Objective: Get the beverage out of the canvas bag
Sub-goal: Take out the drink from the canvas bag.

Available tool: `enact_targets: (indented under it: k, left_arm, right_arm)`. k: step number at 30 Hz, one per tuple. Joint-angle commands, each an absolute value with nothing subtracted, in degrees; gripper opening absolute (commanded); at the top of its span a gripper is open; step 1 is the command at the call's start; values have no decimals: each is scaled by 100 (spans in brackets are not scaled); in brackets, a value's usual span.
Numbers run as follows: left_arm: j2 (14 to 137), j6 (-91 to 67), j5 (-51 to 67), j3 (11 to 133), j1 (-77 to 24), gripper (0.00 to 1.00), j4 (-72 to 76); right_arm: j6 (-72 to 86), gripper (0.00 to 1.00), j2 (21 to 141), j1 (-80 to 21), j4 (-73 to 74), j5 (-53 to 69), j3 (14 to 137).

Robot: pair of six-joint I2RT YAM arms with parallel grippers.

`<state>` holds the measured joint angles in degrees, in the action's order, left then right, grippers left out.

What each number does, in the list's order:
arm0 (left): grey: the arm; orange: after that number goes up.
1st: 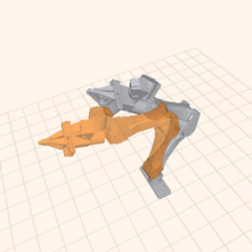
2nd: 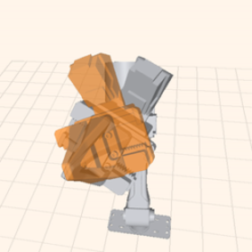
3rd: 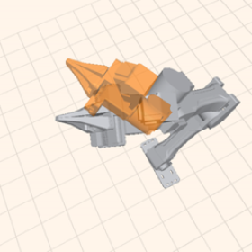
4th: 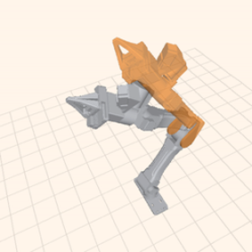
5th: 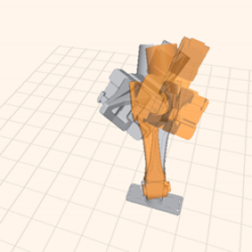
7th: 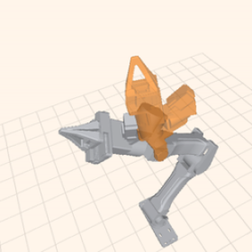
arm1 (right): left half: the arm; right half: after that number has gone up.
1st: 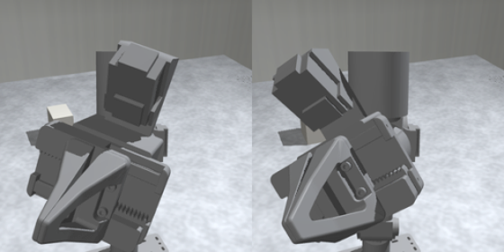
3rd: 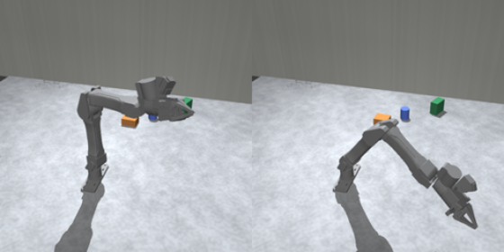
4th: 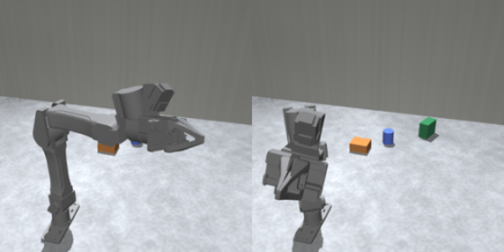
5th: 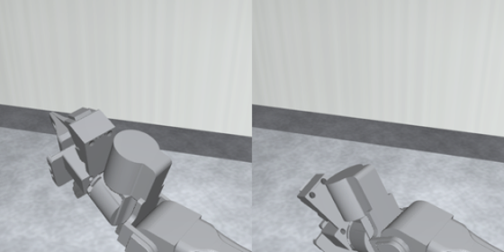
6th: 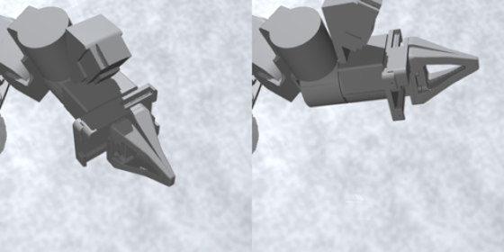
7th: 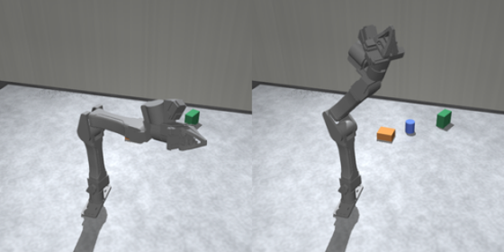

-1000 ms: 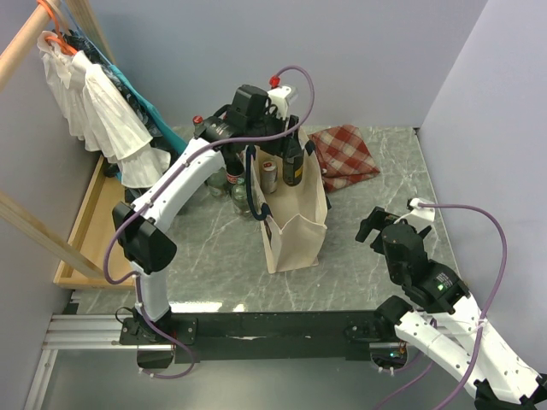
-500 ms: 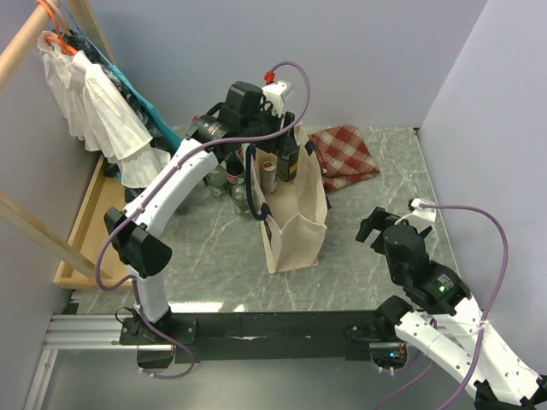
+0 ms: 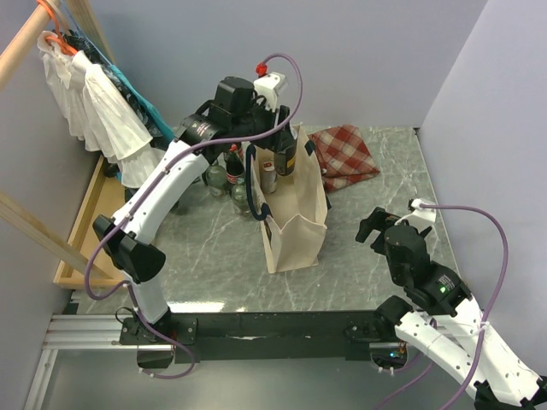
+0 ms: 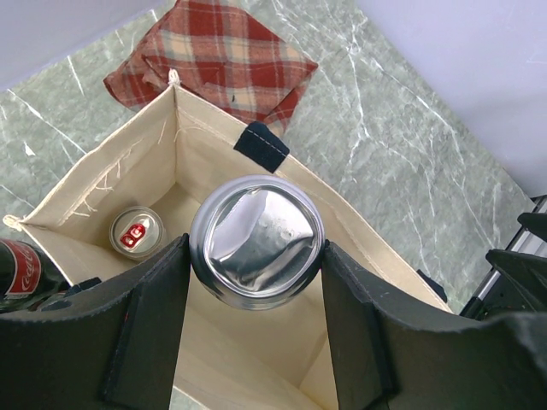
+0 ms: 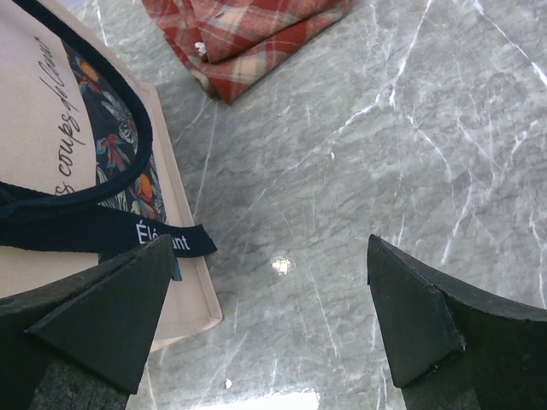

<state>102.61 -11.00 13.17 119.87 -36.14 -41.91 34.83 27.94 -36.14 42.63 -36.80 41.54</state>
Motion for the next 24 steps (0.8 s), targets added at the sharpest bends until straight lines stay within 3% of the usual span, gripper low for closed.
enact_targets:
  k: [1, 24]
  left_arm:
    - [9686, -1037, 1362, 12340, -3612, 1, -3700]
    - [8886, -1037, 598, 12112, -3384, 1, -3850]
  right_arm:
    - [3437, 100, 2777, -3647, 4043, -3709, 4131]
    - [3410, 100, 2777, -3647, 4017, -3639, 4131]
